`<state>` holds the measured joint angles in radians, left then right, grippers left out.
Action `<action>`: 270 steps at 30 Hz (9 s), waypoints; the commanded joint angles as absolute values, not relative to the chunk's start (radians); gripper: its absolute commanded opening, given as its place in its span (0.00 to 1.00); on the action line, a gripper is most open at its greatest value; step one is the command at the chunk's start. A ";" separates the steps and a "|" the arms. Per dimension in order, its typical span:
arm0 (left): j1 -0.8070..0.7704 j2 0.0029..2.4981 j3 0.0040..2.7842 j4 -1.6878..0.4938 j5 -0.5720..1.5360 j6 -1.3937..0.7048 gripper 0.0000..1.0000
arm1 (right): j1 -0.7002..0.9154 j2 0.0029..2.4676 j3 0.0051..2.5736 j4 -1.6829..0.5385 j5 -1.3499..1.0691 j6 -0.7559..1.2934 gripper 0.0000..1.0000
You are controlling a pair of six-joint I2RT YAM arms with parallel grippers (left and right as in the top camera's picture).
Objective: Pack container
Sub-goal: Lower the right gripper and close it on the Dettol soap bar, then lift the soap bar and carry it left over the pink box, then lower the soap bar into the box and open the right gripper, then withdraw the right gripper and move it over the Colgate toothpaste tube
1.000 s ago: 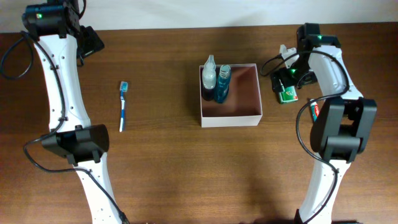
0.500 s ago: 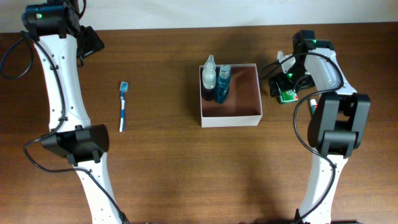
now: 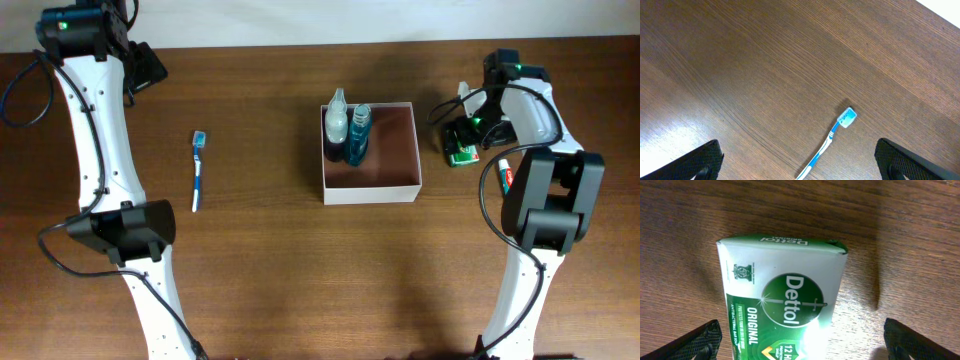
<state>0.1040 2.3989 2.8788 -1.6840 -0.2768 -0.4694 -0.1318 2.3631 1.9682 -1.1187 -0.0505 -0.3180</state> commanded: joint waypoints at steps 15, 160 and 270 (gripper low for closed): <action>0.106 2.374 2.876 -1.687 -0.273 -0.481 1.00 | -0.099 2.399 1.986 -1.128 -0.043 -0.309 0.99; 0.106 2.374 2.876 -1.687 -0.274 -0.481 0.99 | 0.196 2.428 2.685 -1.690 -0.139 0.140 0.43; 0.106 2.374 2.876 -1.677 -0.274 -0.481 0.99 | -0.371 1.926 1.692 -1.210 -0.043 -0.337 0.99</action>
